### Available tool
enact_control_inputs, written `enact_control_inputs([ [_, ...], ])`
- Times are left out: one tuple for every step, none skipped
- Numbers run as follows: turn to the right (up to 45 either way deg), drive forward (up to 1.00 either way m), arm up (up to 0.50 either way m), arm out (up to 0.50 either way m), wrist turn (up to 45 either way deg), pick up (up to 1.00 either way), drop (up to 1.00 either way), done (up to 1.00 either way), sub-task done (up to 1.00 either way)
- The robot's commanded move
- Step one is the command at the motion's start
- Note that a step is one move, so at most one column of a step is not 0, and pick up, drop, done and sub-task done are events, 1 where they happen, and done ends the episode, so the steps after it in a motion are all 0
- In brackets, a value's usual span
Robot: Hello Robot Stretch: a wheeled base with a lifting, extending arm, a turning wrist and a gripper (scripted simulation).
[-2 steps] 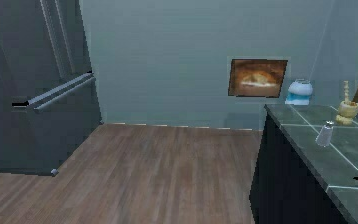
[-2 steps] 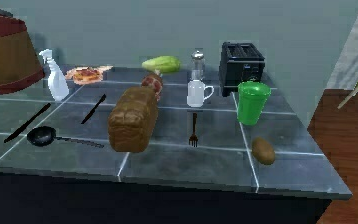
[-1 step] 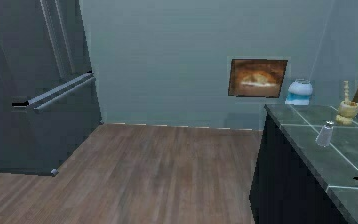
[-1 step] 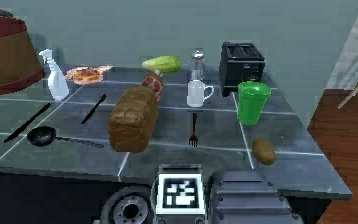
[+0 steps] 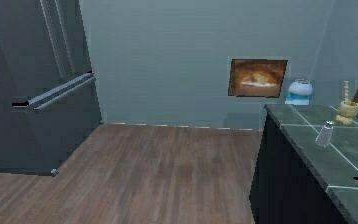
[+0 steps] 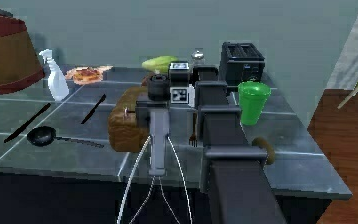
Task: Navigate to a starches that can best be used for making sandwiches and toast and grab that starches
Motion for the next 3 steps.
enact_control_inputs([
  [0.0, 0.00, 0.00, 0.00, 45.0, 0.00, 0.00, 0.00, 0.00],
  [0.0, 0.00, 0.00, 0.00, 45.0, 0.00, 0.00, 0.00, 0.00],
  [0.0, 0.00, 0.00, 0.00, 45.0, 0.00, 0.00, 0.00, 0.00],
])
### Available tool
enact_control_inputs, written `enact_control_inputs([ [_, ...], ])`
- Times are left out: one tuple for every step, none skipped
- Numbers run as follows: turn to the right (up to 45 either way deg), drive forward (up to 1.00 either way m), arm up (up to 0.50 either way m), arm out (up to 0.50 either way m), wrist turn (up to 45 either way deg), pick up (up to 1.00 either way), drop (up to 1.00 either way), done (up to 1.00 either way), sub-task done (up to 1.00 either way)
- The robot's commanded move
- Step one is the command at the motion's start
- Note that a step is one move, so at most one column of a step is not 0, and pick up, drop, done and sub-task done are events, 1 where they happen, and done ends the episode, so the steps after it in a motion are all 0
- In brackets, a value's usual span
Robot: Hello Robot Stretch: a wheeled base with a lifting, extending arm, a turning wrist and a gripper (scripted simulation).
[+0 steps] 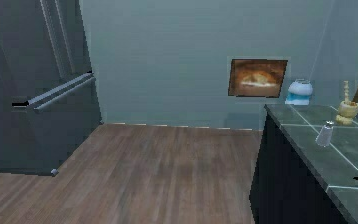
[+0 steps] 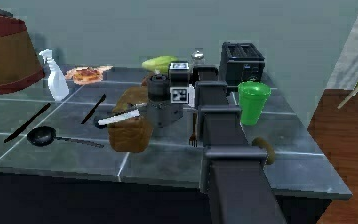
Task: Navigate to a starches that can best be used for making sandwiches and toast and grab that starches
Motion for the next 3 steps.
enact_control_inputs([
  [0.0, 0.00, 0.00, 0.00, 21.0, 0.00, 0.00, 0.00, 0.00],
  [0.0, 0.00, 0.00, 0.00, 0.0, 1.00, 0.00, 0.00, 0.00],
  [0.0, 0.00, 0.00, 0.00, 0.0, 0.00, 0.00, 1.00, 0.00],
])
